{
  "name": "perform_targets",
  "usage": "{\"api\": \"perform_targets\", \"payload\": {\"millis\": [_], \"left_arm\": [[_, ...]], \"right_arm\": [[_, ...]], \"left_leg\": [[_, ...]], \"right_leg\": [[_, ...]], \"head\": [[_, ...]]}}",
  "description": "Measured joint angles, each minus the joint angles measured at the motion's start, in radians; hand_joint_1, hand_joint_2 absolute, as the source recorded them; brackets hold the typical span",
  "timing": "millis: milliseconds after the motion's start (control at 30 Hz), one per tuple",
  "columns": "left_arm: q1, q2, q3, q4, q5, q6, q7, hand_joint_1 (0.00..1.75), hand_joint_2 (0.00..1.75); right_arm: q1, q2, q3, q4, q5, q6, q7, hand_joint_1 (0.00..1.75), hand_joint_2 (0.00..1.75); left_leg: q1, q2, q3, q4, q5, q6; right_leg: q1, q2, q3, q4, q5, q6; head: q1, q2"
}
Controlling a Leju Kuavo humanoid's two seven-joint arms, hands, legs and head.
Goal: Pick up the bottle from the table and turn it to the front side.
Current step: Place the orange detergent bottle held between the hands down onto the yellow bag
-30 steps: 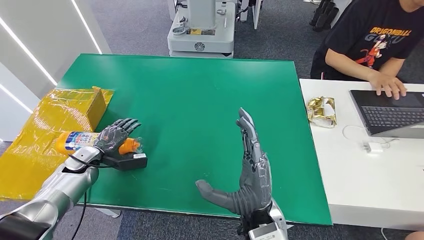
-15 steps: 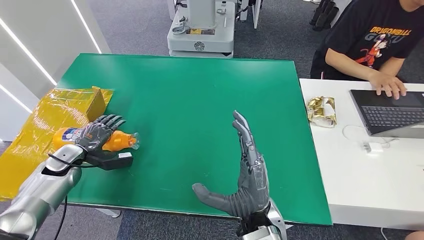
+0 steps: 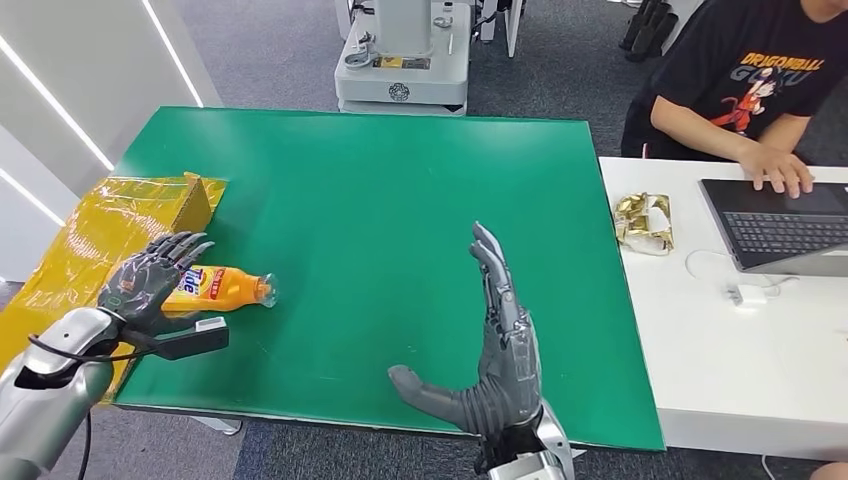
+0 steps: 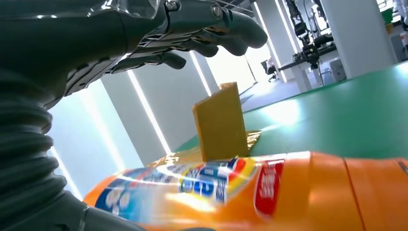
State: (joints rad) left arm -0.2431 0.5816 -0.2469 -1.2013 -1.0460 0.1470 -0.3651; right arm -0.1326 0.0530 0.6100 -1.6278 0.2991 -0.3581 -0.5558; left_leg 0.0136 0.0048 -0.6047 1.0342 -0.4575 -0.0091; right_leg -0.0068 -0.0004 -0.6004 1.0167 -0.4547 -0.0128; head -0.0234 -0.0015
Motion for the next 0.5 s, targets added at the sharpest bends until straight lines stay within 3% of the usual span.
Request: {"api": "perform_targets", "payload": {"millis": [500], "left_arm": [[0.033,0.015,0.025,-0.072,0.0,-0.005,0.0,0.0,1.75]], "right_arm": [[0.0,0.0,-0.001,0.0,0.0,0.0,0.0,0.0,1.75]], "left_leg": [[0.0,0.0,0.0,0.0,0.0,0.0]], "right_leg": [[0.0,0.0,0.0,0.0,0.0,0.0]], "head": [[0.0,0.0]]}}
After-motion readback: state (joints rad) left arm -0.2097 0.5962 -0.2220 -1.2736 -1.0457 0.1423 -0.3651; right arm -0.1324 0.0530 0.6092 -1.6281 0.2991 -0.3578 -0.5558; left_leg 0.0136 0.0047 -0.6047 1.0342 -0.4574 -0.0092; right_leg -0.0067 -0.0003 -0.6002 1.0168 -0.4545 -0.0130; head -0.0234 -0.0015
